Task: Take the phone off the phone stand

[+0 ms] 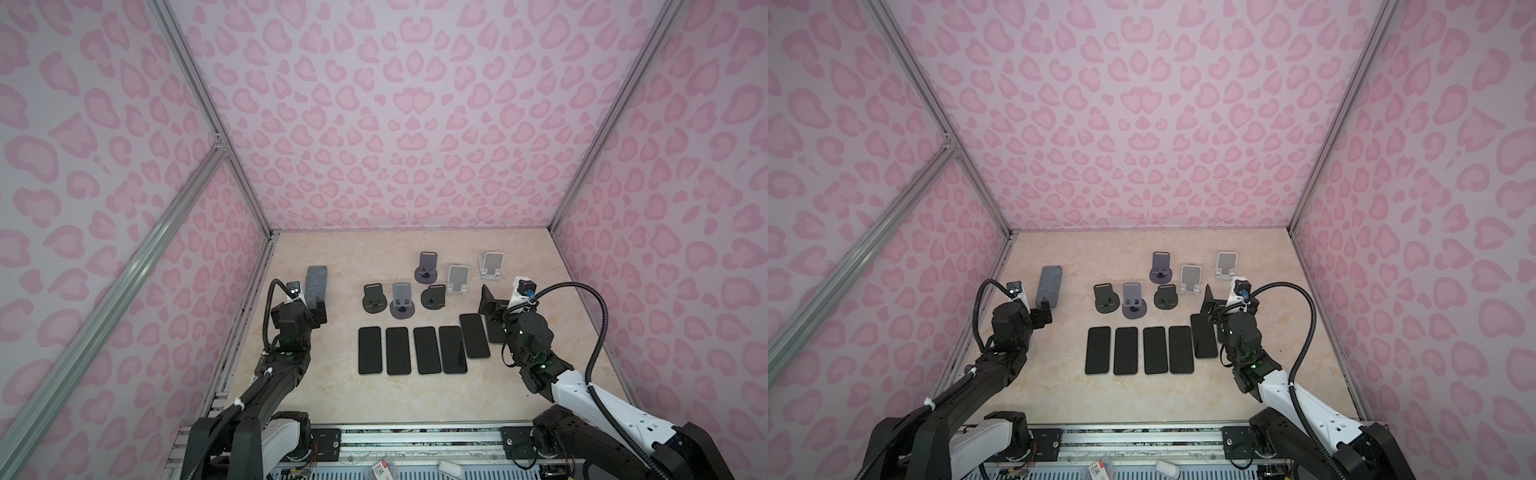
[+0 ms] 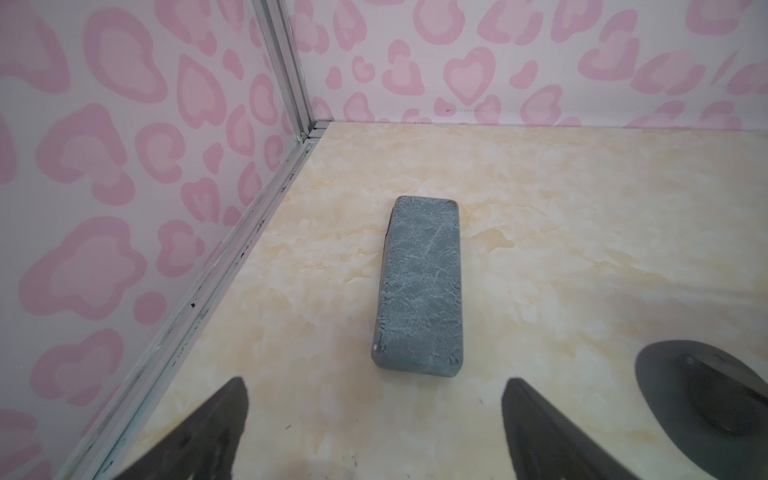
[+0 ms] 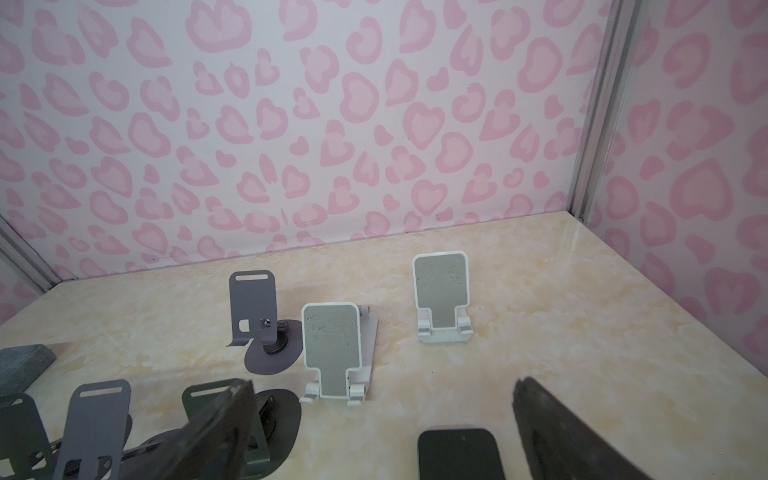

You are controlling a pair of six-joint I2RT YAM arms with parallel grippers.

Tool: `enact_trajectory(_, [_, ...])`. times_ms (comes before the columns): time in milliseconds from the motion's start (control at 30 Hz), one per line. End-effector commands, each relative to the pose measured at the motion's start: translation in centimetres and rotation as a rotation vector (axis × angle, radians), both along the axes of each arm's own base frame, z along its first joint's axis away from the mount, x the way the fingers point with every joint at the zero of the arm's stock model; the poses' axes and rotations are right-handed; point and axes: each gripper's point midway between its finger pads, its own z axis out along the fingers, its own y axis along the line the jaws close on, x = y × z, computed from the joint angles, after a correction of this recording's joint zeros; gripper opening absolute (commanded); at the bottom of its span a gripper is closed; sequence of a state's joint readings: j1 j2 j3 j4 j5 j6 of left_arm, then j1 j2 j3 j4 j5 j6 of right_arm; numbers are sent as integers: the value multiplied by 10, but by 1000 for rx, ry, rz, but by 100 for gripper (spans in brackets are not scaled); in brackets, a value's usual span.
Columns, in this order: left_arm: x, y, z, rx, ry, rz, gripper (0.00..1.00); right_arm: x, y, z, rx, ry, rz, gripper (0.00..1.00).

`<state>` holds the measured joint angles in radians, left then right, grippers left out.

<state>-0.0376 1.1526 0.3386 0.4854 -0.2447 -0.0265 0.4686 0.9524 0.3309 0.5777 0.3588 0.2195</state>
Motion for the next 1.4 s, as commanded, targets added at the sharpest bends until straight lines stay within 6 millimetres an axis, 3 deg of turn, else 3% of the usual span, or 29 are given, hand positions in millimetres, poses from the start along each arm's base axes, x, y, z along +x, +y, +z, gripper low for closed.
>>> enact_trajectory(0, [23, -20, 18, -51, -168, -139, 97, 2, -1, 0, 3, -7, -3, 99])
enact_trajectory(100, [31, -30, 25, -56, -202, -213, 98, 2, -2, -4, 6, 3, -5, 99])
enact_trajectory(267, [40, -20, -1, -105, -189, -184, 98, 4, -5, -11, 1, 19, -17, 99])
enact_trajectory(500, [43, -18, -4, -106, -164, -181, 98, 12, -8, -19, -31, 24, -44, 99])
enact_trajectory(633, [42, -18, -5, -104, -161, -182, 98, 13, -26, -12, -69, -16, -138, 99])
enact_trajectory(800, [42, -18, -4, -105, -162, -181, 98, 7, -51, -4, -253, -70, -219, 99])
enact_trajectory(900, [42, -18, -4, -104, -162, -182, 98, 3, -53, -17, -372, -68, -178, 99])
enact_trajectory(1067, [42, -18, -4, -104, -163, -181, 98, 5, -65, -66, -372, 19, -174, 99])
enact_trajectory(1133, [42, -18, -4, -105, -161, -181, 98, 2, -68, -62, -392, -59, -191, 100])
enact_trajectory(1167, [42, -18, -4, -105, -162, -181, 98, 1, -79, -65, -369, -67, -261, 100])
enact_trajectory(1233, [42, -18, -4, -104, -164, -180, 98, 10, -88, -78, -342, -30, -289, 100])
enact_trajectory(1367, [42, -18, -4, -104, -162, -182, 98, 16, -102, -83, -289, -17, -325, 100])
